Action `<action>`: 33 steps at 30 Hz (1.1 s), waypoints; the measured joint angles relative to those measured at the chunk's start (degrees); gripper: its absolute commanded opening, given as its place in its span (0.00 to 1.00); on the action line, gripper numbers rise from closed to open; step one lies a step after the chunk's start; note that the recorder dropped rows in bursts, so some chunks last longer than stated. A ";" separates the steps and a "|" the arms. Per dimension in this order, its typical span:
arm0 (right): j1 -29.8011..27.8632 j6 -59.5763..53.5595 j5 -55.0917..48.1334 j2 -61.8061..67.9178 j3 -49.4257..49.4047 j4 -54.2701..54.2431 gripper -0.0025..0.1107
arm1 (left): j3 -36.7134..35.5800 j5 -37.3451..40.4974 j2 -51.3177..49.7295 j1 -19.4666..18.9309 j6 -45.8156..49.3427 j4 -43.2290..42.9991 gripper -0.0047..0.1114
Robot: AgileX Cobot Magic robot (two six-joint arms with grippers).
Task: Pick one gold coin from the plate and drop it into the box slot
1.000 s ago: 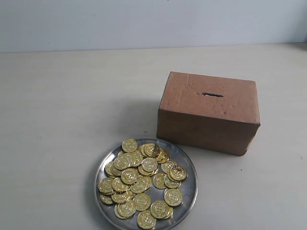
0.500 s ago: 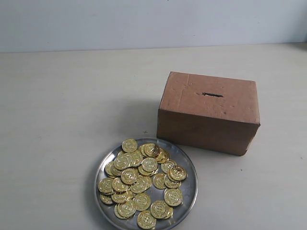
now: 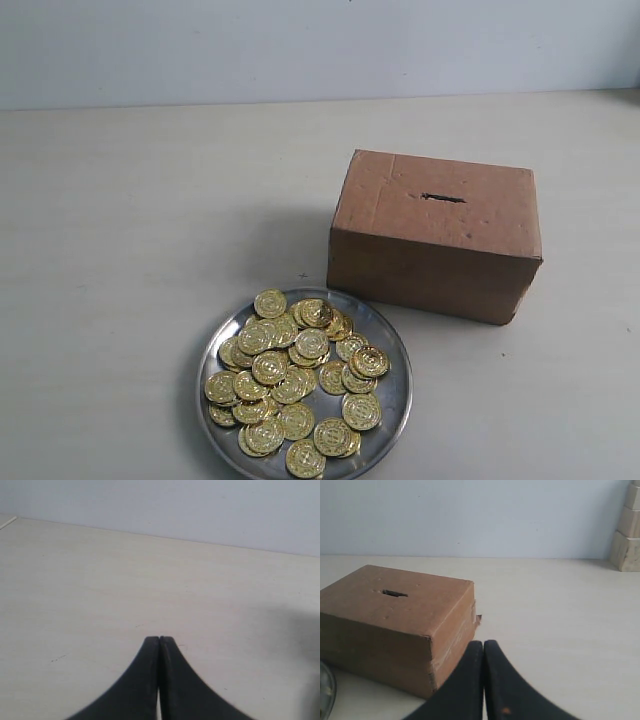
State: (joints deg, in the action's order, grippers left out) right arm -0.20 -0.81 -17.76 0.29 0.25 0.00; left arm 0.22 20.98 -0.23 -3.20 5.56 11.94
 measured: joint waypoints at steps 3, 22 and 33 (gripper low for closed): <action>2.25 0.00 0.00 0.00 0.00 0.00 0.02 | 0.00 0.00 0.00 0.68 0.00 0.00 0.04; 3.00 0.00 0.00 0.00 0.00 0.00 0.02 | 0.00 0.00 0.00 0.87 0.13 0.00 0.04; 3.00 0.00 0.00 0.00 0.00 0.00 0.02 | 0.00 0.00 0.00 0.87 0.13 0.00 0.04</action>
State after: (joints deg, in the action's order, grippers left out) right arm 2.79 -0.81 -17.76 0.29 0.25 0.00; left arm 0.22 20.98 -0.23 -2.33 5.69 11.94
